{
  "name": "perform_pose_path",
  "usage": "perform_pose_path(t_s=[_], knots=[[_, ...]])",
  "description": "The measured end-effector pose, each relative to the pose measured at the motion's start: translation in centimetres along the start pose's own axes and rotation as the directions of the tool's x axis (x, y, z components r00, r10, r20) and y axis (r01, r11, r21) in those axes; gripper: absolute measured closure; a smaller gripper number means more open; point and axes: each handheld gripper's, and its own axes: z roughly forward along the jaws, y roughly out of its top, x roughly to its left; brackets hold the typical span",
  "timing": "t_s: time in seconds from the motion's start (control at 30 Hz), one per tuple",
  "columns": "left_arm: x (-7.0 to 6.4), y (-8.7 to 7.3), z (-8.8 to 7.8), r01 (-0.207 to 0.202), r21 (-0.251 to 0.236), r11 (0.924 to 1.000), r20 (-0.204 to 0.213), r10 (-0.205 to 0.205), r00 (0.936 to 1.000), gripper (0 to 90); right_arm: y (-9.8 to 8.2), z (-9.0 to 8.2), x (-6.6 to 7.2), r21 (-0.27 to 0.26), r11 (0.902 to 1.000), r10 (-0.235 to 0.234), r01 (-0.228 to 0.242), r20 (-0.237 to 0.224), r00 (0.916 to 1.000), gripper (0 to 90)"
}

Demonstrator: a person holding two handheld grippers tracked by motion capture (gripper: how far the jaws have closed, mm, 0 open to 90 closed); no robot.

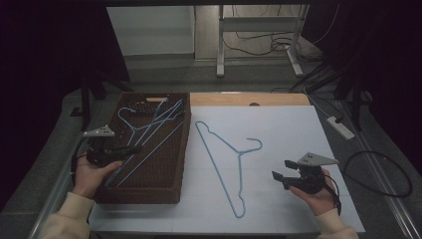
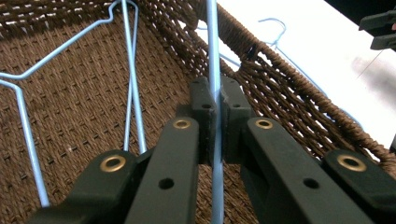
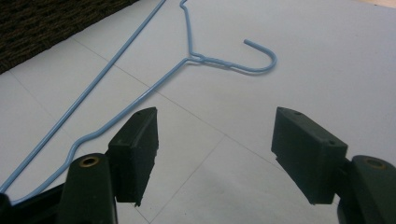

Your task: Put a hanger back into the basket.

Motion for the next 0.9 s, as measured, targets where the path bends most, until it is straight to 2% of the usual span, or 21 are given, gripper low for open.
perform_pose_path(t_s=[0.23, 0.57, 0.73, 0.9], knots=[[0.6, 0.2, 0.7, 0.022, 0.040, 0.9989, 0.011, -0.022, 0.9997, 86.5, 0.0, 0.0, 0.0, 0.002, 1.0000, -0.004, 0.004, 0.001, 1.0000, 32.4], [1.4, 0.5, 2.0, 0.016, 0.114, 0.9934, -0.006, -0.015, 0.9999, 86.5, 0.0, 0.1, 0.0, 0.006, 1.0000, -0.008, 0.007, 0.003, 1.0000, 32.5], [1.7, 0.3, 2.4, 0.017, 0.123, 0.9922, 0.003, -0.018, 0.9998, 86.5, 0.0, 0.1, 0.1, 0.007, 0.9999, -0.008, 0.008, 0.003, 1.0000, 32.5], [2.0, 0.0, 2.5, 0.025, 0.130, 0.9911, -0.008, -0.024, 0.9997, 86.3, 0.0, 0.1, 0.1, 0.009, 0.9999, -0.011, 0.011, 0.003, 0.9999, 32.5]])
